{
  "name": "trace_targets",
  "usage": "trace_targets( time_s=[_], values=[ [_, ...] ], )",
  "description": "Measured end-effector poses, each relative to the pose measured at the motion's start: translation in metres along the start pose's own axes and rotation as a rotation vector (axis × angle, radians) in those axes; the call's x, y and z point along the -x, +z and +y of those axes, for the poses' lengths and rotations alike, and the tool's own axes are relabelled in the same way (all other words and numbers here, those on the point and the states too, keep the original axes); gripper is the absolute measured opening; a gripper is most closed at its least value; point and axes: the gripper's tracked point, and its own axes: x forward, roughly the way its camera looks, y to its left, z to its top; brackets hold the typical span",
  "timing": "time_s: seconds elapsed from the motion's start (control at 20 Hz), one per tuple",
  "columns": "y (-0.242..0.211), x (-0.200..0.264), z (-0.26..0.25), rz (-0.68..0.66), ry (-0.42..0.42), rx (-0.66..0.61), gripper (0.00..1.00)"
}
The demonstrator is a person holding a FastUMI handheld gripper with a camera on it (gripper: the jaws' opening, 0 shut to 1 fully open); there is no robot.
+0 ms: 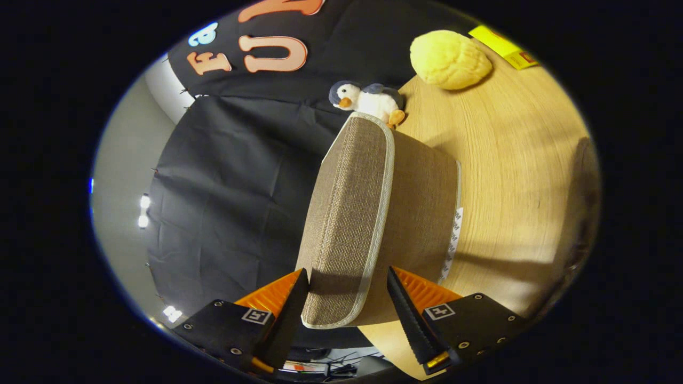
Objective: Open the storage box then place both shoes into the box .Put the left shoe in first, then the right shoe, with the right side of both shoes facing outward in a uniform manner.
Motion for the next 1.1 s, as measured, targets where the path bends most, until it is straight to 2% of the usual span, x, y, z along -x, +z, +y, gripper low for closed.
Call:
trace_targets(
  time_s=[0.15, 0.3, 0.35, 0.4, 0.5, 0.65, 0.75, 0.8, 0.85, 0.9, 0.95, 1.1],
  values=[
    [-0.003, -0.001, 0.002, -0.002, 0.097, -0.136, 0.85],
    [-0.001, 0.004, 0.012, -0.045, 0.156, -0.113, 0.77],
    [0.002, 0.008, 0.016, -0.060, 0.178, -0.104, 0.72],
    [0.002, 0.009, 0.016, -0.066, 0.181, -0.091, 0.60],
    [0.003, 0.015, 0.018, -0.075, 0.183, -0.077, 0.50],
    [0.006, 0.026, 0.020, -0.091, 0.189, -0.104, 0.38],
    [0.007, 0.032, 0.028, -0.105, 0.206, -0.090, 0.35],
    [0.012, 0.041, 0.051, -0.127, 0.288, -0.103, 0.34],
    [0.024, 0.047, 0.069, -0.177, 0.336, -0.108, 0.31],
    [0.029, 0.047, 0.074, -0.209, 0.331, -0.085, 0.24],
    [0.027, 0.043, 0.076, -0.202, 0.310, -0.058, 0.21],
    [0.022, 0.035, 0.094, -0.184, 0.291, -0.010, 0.21]
  ],
)
